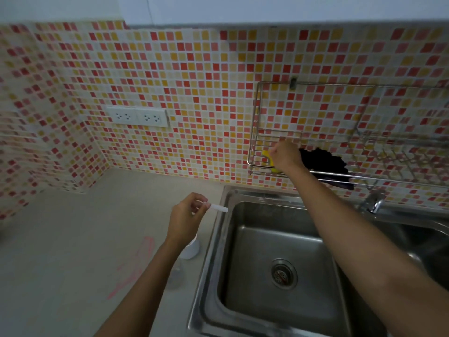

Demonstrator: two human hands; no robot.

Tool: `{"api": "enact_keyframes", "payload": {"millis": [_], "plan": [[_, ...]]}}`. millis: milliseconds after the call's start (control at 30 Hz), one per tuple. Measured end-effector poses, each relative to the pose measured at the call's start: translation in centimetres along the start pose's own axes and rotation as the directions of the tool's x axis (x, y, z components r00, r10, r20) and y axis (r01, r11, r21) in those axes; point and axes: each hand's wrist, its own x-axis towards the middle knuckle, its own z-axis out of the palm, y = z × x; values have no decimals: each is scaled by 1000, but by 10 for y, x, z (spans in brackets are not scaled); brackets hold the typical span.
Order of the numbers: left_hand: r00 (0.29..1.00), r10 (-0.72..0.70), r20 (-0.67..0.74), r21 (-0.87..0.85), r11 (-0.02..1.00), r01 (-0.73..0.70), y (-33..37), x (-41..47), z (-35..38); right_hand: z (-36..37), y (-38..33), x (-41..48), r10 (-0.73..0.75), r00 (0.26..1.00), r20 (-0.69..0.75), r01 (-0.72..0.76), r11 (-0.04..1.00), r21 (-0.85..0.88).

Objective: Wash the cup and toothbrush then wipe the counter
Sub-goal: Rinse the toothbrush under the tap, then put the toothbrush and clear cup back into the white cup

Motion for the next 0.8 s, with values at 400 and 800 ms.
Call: {"api": "enact_keyframes", "payload": {"millis": [400,800], "plan": [[992,-105,-65,127,985,112,-69,0,-45,79,-36,-164,-436,870,-230,486,836,255],[993,5,122,350,936,-48,-122,-16,-23,202,-46,-196,-278,831,483,84,919,385]]}}
